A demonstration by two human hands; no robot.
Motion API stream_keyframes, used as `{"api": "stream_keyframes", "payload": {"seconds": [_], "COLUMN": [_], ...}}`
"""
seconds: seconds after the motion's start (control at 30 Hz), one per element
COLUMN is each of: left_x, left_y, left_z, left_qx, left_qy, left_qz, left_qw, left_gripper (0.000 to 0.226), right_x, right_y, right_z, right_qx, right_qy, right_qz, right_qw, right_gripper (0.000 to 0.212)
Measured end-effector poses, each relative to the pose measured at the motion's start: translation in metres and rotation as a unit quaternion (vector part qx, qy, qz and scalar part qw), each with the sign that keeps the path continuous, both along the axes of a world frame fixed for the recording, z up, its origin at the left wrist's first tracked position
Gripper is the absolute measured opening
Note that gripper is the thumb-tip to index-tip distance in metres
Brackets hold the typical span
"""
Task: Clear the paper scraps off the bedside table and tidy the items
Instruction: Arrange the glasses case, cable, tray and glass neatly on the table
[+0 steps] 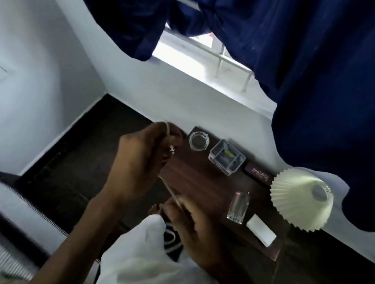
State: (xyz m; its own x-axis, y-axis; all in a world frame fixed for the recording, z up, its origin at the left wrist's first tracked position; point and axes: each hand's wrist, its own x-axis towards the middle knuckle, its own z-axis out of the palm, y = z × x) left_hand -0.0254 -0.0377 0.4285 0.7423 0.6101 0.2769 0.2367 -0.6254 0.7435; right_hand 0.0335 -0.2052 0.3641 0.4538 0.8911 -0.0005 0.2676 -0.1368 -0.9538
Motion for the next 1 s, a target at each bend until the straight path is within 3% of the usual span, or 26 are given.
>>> {"api": "stream_keyframes", "payload": {"seconds": [0.07, 0.13, 0.2, 0.27, 0.33, 0.43, 0.47, 0.53, 0.6, 0.7, 0.77, 0.8, 0.9, 1.0], "left_x": [-0.011, -0.025, -0.037, -0.045, -0.048, -0.045, -0.042, -0.036, -0.03, -0.026, -0.028, -0.03, -0.036, -0.038], "left_y": [0.0, -0.01, -0.029, -0.042, -0.042, -0.029, -0.022, -0.004, 0.013, 0.026, 0.023, 0.021, 0.021, 0.028], "left_z": [-0.003, -0.002, 0.002, 0.011, 0.024, 0.038, 0.04, 0.041, 0.036, 0.023, 0.015, 0.011, 0.011, 0.027], "left_qx": [0.006, -0.113, -0.26, -0.397, -0.51, -0.613, -0.63, -0.614, -0.534, -0.373, -0.269, -0.264, -0.406, -0.525], "left_qy": [0.063, 0.046, 0.005, -0.043, -0.106, -0.183, -0.204, -0.232, -0.216, -0.114, -0.021, 0.005, -0.004, -0.031], "left_qz": [-0.048, -0.093, -0.136, -0.155, -0.169, -0.187, -0.18, -0.142, -0.094, -0.092, -0.123, -0.128, -0.141, -0.154], "left_qw": [0.997, 0.988, 0.956, 0.903, 0.837, 0.746, 0.728, 0.741, 0.812, 0.916, 0.955, 0.956, 0.903, 0.836], "left_gripper": [0.013, 0.019, 0.027, 0.035, 0.035, 0.037, 0.037, 0.036, 0.037, 0.03, 0.025, 0.024, 0.031, 0.04], "right_x": [0.006, 0.021, 0.036, 0.044, 0.045, 0.029, 0.017, -0.008, -0.02, -0.008, 0.012, 0.023, 0.059, 0.072], "right_y": [-0.008, -0.006, 0.005, 0.022, 0.04, 0.059, 0.061, 0.056, 0.046, 0.05, 0.061, 0.067, 0.083, 0.105], "right_z": [0.03, 0.058, 0.081, 0.089, 0.083, 0.065, 0.059, 0.051, 0.052, 0.075, 0.099, 0.109, 0.129, 0.12], "right_qx": [-0.004, 0.005, 0.031, 0.043, 0.064, 0.056, 0.029, -0.053, -0.094, -0.089, -0.111, -0.131, -0.128, -0.037], "right_qy": [0.033, 0.069, 0.045, 0.042, 0.118, 0.201, 0.206, 0.132, -0.007, -0.148, -0.198, -0.219, -0.208, -0.011], "right_qz": [-0.033, -0.045, -0.044, -0.051, -0.069, -0.05, -0.038, -0.005, 0.031, 0.082, 0.094, 0.091, 0.05, 0.01], "right_qw": [0.999, 0.997, 0.998, 0.997, 0.989, 0.977, 0.977, 0.99, 0.995, 0.982, 0.969, 0.963, 0.968, 0.999], "right_gripper": [0.038, 0.037, 0.031, 0.025, 0.018, 0.011, 0.02, 0.035, 0.03, 0.027, 0.028, 0.03, 0.033, 0.022]}}
